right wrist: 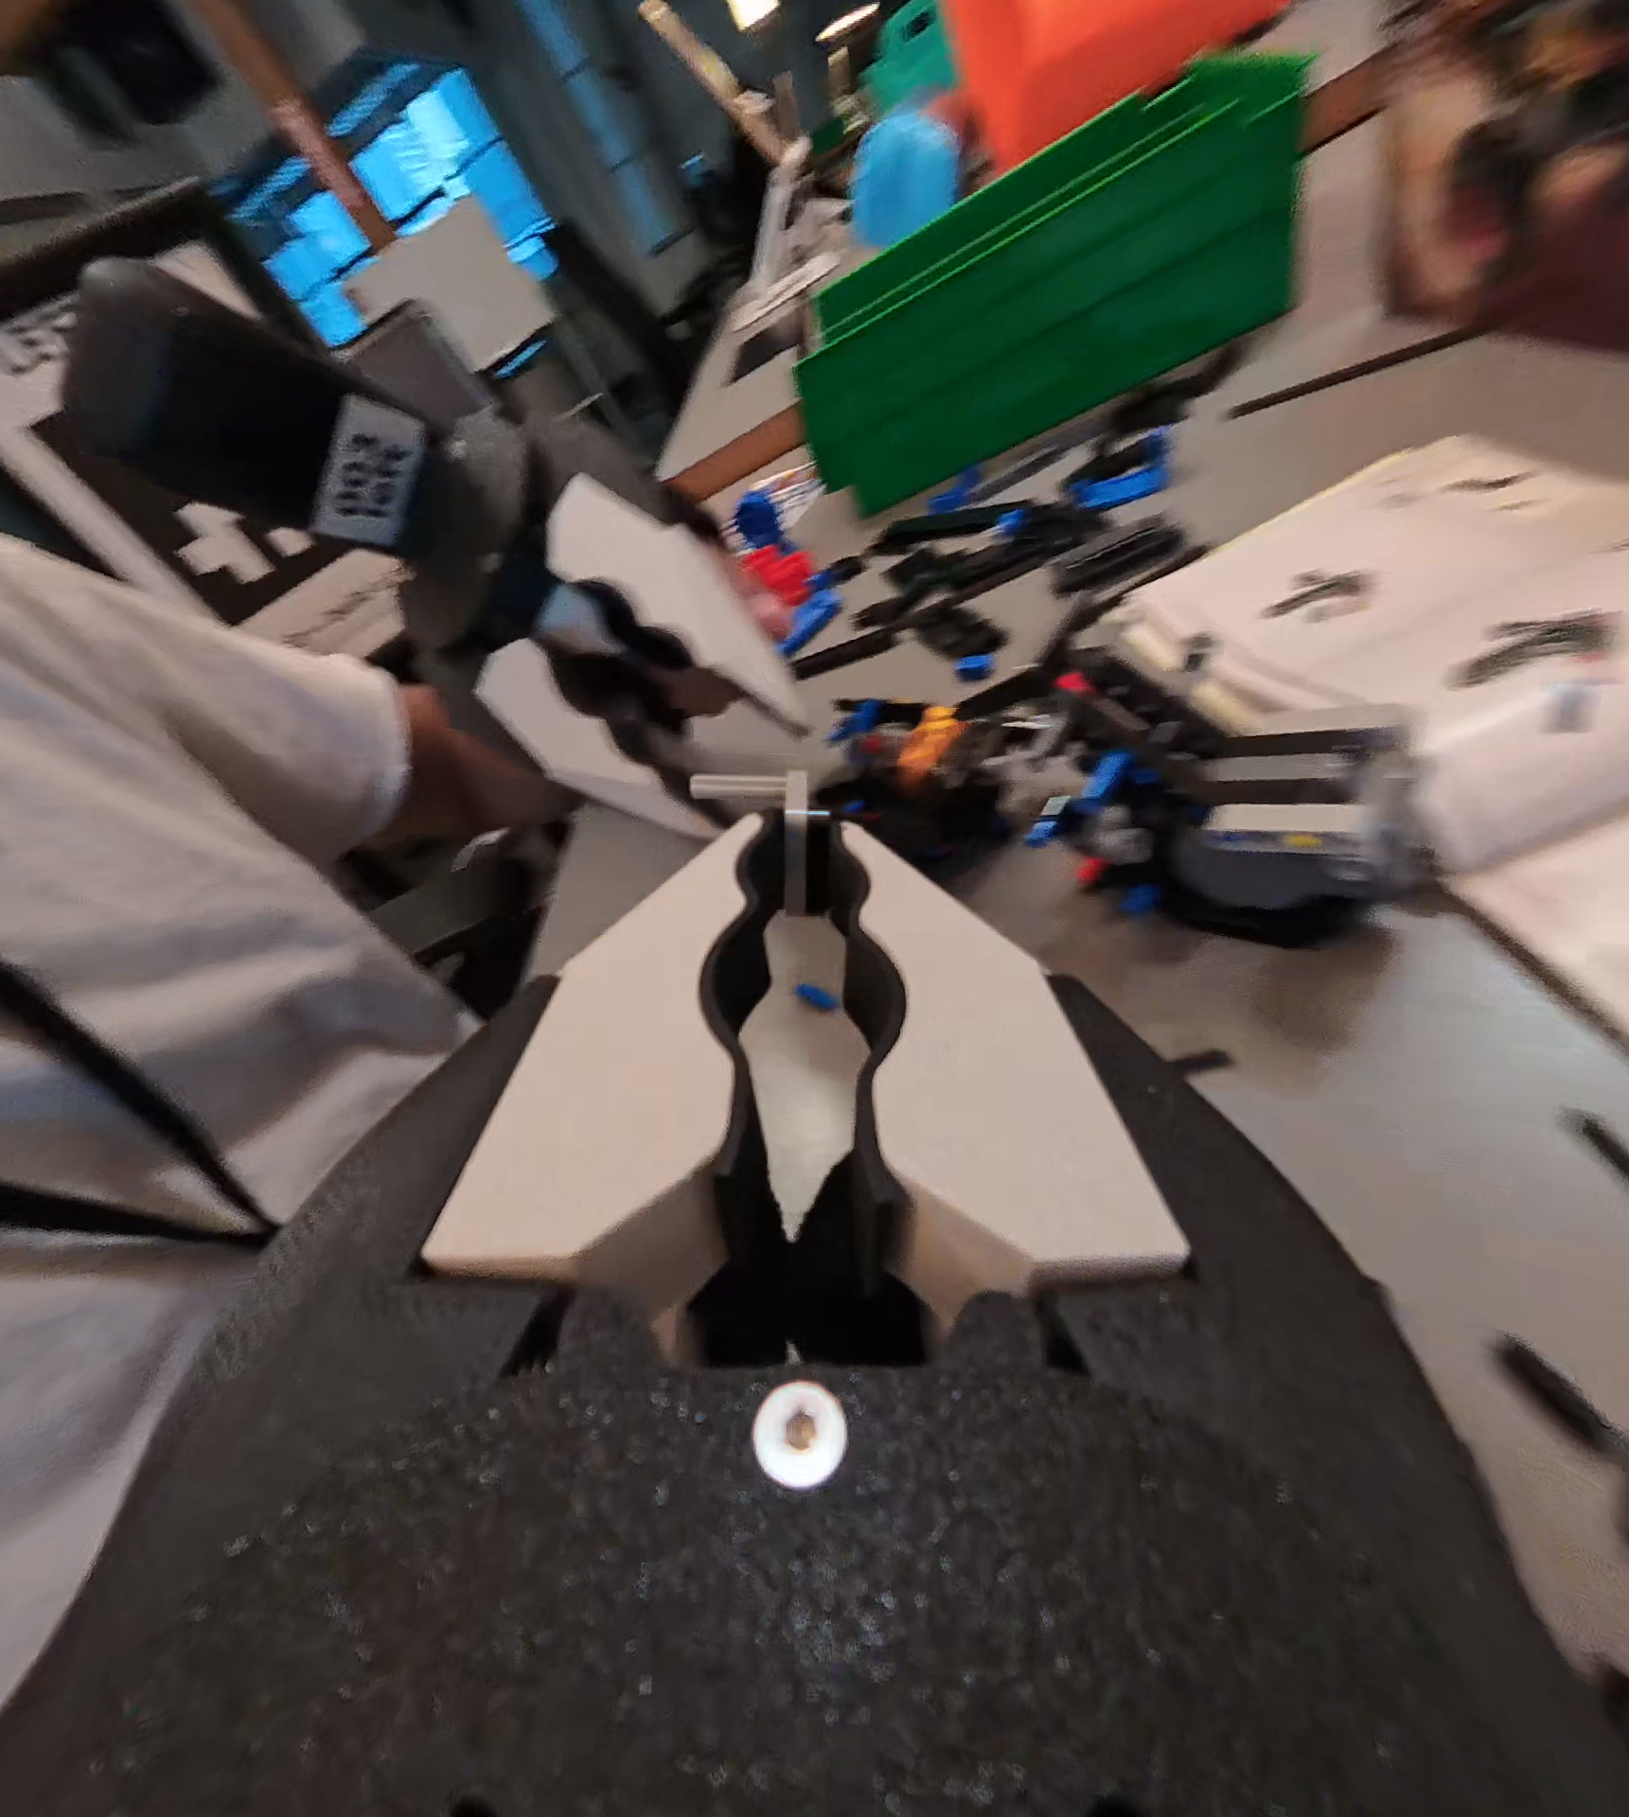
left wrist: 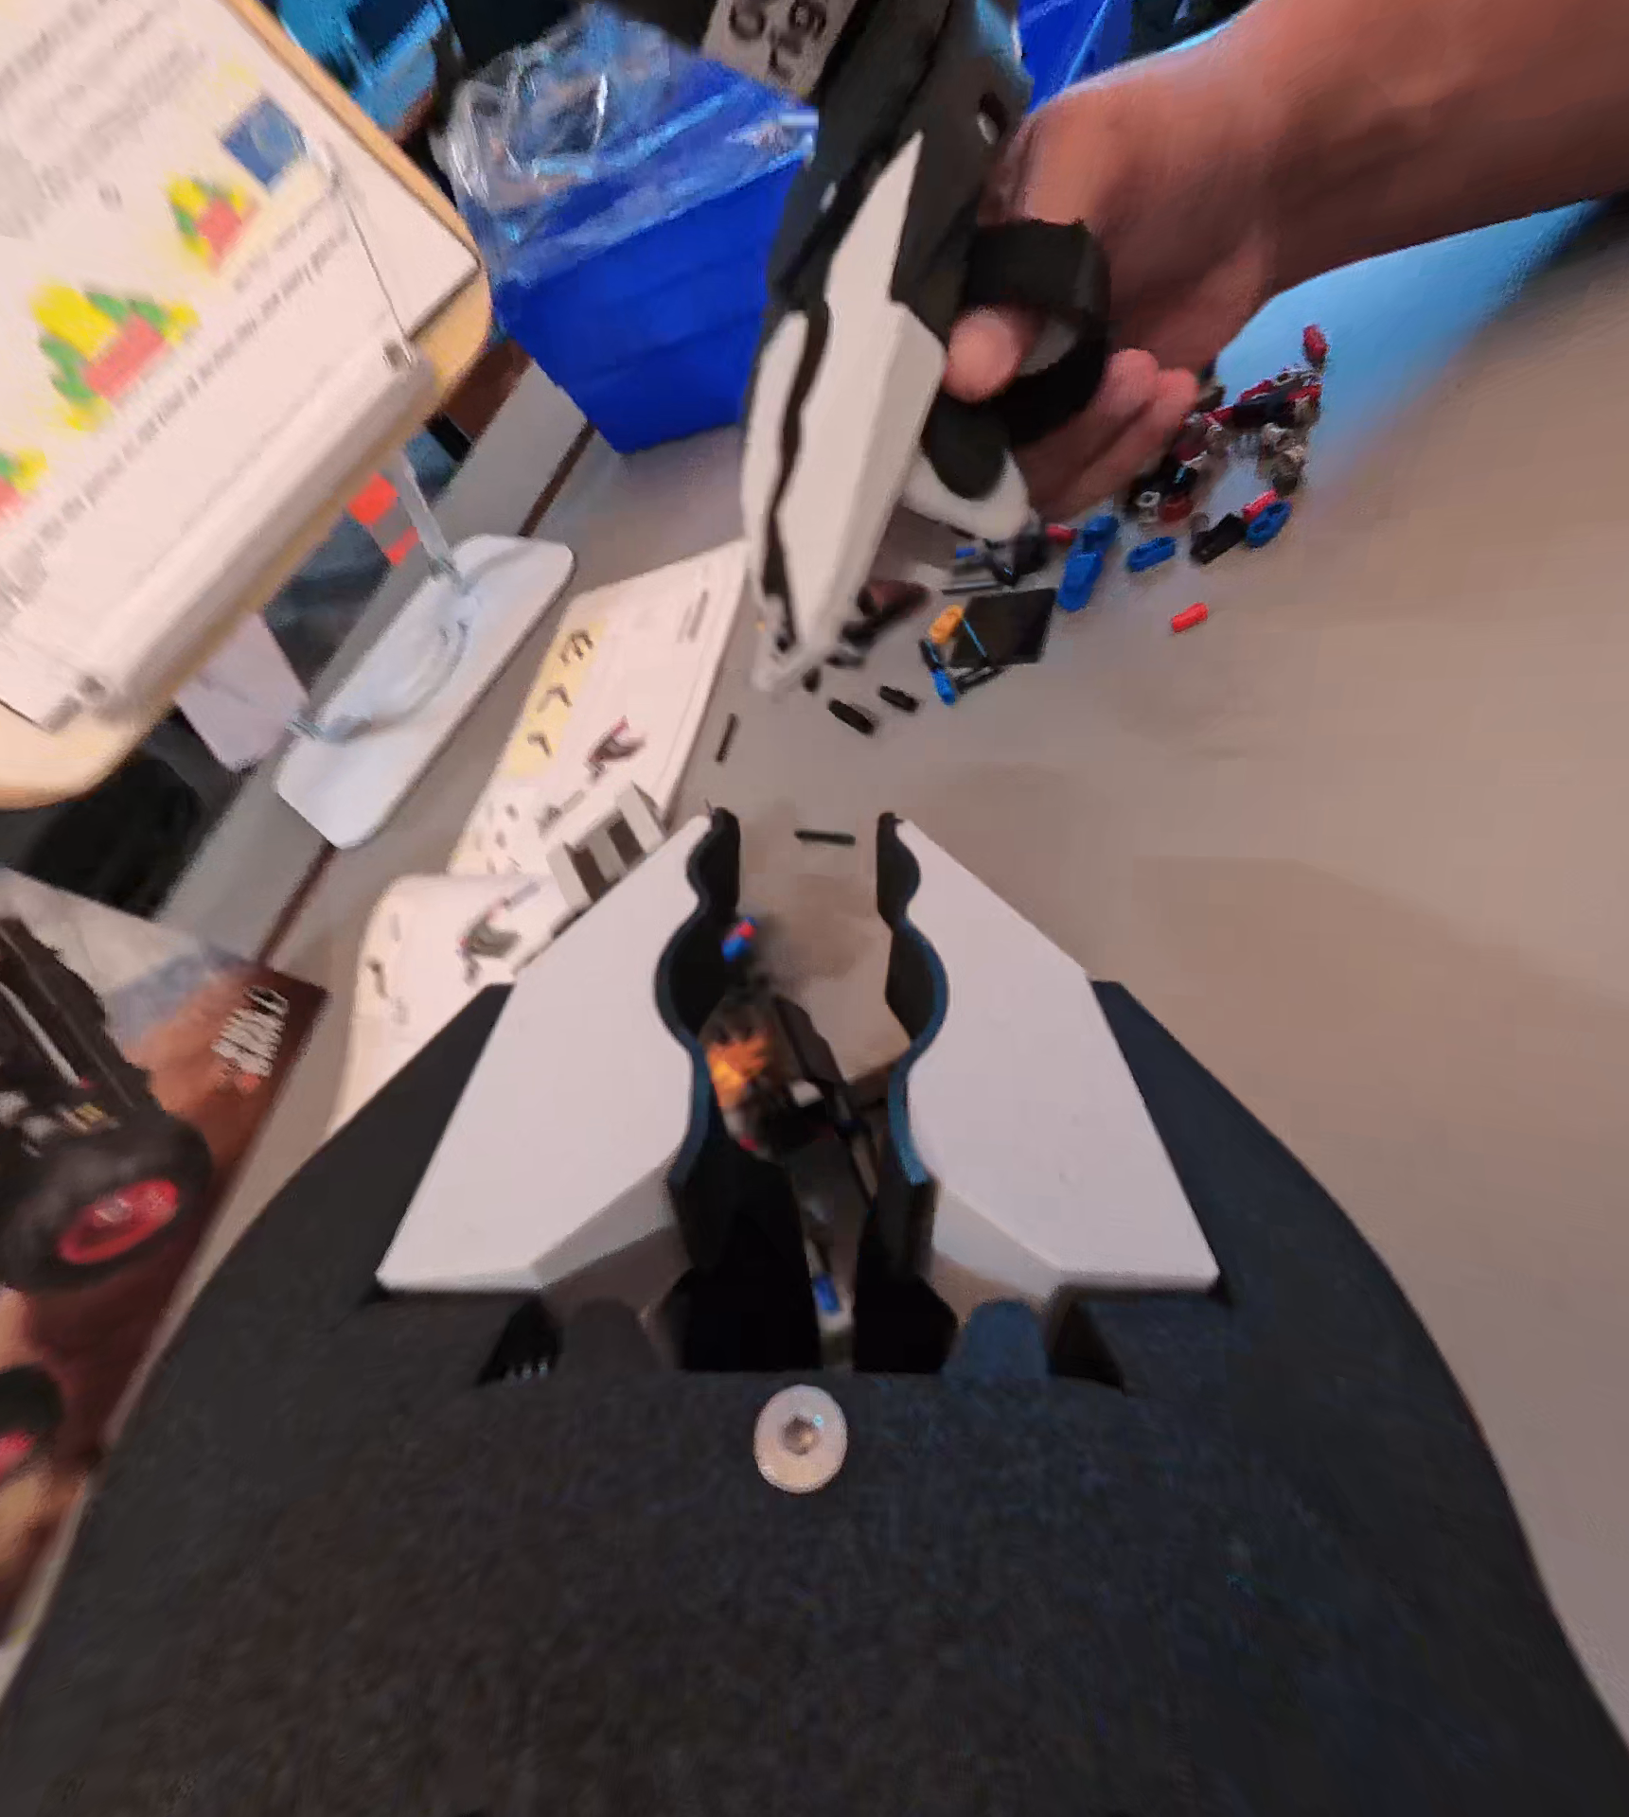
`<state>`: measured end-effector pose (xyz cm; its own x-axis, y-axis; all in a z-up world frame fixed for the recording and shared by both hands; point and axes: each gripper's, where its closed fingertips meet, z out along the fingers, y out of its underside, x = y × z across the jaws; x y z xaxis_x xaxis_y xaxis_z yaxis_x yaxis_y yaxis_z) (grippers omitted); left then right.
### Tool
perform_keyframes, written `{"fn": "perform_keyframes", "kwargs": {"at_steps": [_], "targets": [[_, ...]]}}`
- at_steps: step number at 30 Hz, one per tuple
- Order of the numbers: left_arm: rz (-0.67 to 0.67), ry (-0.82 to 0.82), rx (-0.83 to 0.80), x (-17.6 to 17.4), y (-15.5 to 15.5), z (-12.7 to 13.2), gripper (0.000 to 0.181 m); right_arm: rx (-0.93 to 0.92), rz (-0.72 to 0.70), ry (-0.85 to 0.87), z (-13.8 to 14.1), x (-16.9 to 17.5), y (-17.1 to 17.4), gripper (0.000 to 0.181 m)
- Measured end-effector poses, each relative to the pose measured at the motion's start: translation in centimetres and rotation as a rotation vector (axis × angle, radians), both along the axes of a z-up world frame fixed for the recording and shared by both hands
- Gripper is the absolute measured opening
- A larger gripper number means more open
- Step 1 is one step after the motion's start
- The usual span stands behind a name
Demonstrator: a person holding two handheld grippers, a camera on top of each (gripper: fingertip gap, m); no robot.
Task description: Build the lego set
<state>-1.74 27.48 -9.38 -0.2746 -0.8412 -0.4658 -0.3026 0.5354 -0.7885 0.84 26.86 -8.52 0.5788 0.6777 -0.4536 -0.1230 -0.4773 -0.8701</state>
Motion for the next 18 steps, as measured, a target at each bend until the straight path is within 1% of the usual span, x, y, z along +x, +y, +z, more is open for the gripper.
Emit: {"fn": "perform_keyframes", "kwargs": {"at_steps": [2,4,6,8,10,14,18], "targets": [[-0.065,-0.034,0.084,0.5,-0.8,0.5,0.029,-0.023,0.058,0.053,0.4,-1.5,-0.7,0.007],[-0.116,-0.059,0.148,0.6,-1.5,0.7,0.027,-0.065,0.114,0.099,0.4,-2.5,-1.3,0.007],[-0.149,-0.070,0.178,0.7,-2.1,0.8,0.021,-0.076,0.150,0.118,0.4,-3.1,-1.7,0.007],[-0.159,-0.083,0.187,0.7,-2.4,0.9,0.009,-0.077,0.153,0.132,0.5,-3.3,-1.8,0.007],[-0.164,-0.131,0.210,0.8,-2.5,1.3,0.006,-0.073,0.160,0.154,0.9,-3.3,-1.9,0.007],[-0.130,-0.211,0.196,1.0,-2.3,1.8,0.005,-0.047,0.146,0.169,1.5,-3.1,-1.7,0.007],[-0.095,-0.234,0.205,1.1,-1.8,1.1,0.005,-0.042,0.117,0.141,0.8,-3.0,-1.2,0.008]]}}
